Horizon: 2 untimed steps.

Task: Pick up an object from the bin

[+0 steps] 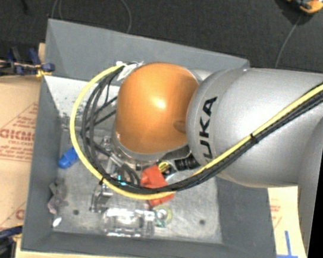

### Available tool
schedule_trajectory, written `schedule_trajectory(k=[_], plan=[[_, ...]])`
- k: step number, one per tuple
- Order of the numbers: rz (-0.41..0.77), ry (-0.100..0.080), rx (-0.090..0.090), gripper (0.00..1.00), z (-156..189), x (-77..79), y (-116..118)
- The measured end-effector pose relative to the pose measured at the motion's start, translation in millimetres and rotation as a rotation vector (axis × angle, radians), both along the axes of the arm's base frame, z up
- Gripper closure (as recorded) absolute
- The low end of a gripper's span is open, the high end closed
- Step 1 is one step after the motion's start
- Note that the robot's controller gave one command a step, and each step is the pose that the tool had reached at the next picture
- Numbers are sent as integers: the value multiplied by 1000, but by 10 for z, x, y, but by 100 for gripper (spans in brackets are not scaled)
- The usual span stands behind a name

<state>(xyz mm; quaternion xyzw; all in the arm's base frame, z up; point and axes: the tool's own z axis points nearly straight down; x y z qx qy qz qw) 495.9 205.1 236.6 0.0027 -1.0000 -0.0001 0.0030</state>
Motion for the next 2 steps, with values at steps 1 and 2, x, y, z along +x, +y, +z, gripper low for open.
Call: schedule_trajectory(k=[1,2], plan=[[87,-9,-4,0,-595,759,-868],[368,-18,0,0,-1301,506,-1465]])
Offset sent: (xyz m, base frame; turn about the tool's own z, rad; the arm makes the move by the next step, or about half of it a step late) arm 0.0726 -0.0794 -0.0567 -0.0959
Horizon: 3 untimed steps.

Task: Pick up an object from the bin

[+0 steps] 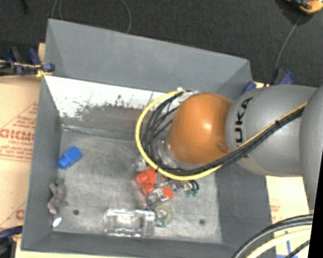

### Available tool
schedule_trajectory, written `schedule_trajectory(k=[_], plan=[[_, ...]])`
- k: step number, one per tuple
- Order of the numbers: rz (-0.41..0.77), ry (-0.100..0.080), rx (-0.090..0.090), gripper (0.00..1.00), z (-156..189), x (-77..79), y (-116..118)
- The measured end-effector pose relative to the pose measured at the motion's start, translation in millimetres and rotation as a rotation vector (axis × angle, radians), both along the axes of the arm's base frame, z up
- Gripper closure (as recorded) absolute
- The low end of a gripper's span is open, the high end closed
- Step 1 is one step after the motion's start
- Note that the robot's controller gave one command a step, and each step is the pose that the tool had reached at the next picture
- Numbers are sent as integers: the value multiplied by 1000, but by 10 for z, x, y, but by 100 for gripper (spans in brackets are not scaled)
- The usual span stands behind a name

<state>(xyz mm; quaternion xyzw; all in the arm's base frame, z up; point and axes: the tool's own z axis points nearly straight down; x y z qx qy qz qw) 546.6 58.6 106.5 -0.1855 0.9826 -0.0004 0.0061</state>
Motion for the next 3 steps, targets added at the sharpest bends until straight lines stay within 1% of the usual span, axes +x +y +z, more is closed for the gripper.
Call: schedule_trajectory(k=[1,2,3], plan=[[-194,4,3,0,-318,543,-644],[-196,-5,5,100,-290,568,-637],[-196,-1,0,100,1224,422,-563]])
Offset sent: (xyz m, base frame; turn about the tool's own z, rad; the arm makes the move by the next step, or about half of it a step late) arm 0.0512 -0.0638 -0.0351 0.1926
